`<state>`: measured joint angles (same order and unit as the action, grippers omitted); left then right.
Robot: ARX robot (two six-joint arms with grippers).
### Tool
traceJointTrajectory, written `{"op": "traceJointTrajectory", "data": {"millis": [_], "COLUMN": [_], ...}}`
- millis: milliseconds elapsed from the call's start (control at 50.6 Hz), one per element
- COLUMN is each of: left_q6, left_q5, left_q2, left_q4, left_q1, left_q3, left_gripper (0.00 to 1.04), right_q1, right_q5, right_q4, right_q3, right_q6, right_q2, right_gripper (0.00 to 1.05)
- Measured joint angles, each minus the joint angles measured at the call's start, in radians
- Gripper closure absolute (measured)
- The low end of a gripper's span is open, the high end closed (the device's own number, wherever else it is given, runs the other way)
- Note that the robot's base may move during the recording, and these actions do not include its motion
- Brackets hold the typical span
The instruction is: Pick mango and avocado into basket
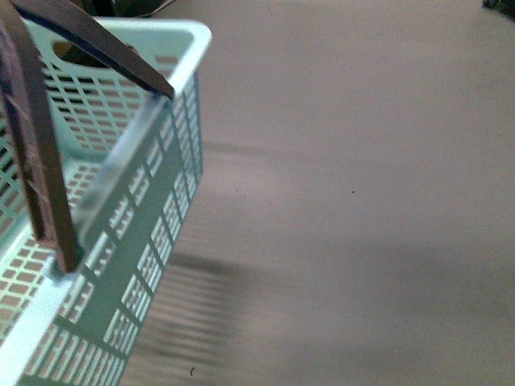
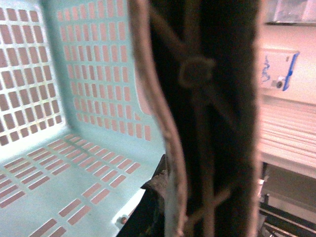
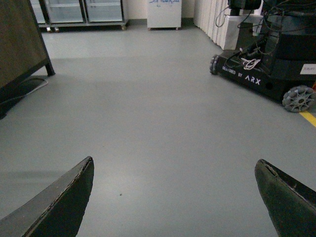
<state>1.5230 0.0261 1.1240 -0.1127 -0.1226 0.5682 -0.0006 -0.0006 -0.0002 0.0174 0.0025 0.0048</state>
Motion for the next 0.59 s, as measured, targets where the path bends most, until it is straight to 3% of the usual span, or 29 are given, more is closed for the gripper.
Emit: {"op": "traceJointTrajectory", "data": {"millis": [296, 592], "left_q6": [-0.002, -0.003], "left_q5": [0.022, 0.024], "left_q2": [-0.212, -0.234], "left_q4": [0.185, 0.200], "left_q1": [0.026, 0.026], "left_q3": [0.098, 0.106], "left_gripper": [1.00, 1.00], "right_q1": [0.000, 0.000], "right_q5": [0.000, 0.000], "right_q4": [0.000, 0.000], "right_q3": [0.000, 0.000], "right_q6": [0.000, 0.000], "right_q2": [0.000, 0.000], "right_gripper": [0.09, 0.09]}}
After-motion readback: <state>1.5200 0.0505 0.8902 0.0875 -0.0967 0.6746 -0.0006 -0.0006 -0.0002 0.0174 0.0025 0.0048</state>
